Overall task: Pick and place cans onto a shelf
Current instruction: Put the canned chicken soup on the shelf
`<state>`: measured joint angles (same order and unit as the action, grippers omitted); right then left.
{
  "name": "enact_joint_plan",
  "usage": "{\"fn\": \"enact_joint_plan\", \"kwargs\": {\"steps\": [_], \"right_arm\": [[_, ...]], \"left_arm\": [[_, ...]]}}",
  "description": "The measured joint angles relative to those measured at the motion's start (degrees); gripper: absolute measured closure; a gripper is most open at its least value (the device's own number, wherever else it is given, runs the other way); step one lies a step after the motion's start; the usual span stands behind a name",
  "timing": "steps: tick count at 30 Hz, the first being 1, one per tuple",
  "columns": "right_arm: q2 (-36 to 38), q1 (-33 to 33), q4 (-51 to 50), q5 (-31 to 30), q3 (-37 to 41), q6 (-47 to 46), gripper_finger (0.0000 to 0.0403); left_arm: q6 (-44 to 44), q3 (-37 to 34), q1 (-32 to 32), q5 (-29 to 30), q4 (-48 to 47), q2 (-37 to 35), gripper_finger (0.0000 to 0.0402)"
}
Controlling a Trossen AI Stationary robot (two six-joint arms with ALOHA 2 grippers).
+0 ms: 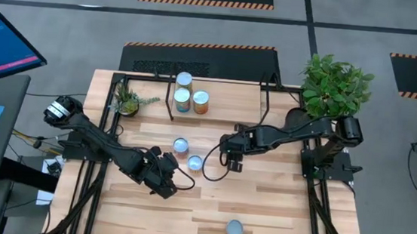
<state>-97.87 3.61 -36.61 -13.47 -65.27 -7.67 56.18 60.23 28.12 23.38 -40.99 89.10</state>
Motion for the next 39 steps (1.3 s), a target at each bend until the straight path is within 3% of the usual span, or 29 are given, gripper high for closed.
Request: {"fn": "enact_joint_plan", "kwargs": {"steps": [6, 12, 25, 29, 39], "right_arm": [[-1.61, 1.5, -0.06, -3.54, -1.89, -0.89, 0.0303], [-1.87, 0.98, -1.17, -3.08, -6.36, -0.21, 0.0389], [-1.72, -4.93, -5.88, -6.39, -24.58, 7.55, 0.0399], [-1.72, -8.32, -11.44, -6.54, -29.32, 7.64, 0.0399], [-4.58, -18.06, -14.79, -5.07, -32.49, 11.17, 0.04]], "left_arm": [[0.0, 0.0, -0.02, 0.01, -0.01, 0.0, 0.0401], [-0.04, 0.0, -0.01, 1.06, -0.04, 0.0, 0.0401], [-0.92, 0.0, -0.02, 1.33, 0.17, 0.0, 0.0401], [-1.25, 0.0, -0.02, 1.31, 0.18, 0.0, 0.0401], [-2.64, 0.0, -0.02, 3.48, 0.2, 0.0, 0.0401]]}}
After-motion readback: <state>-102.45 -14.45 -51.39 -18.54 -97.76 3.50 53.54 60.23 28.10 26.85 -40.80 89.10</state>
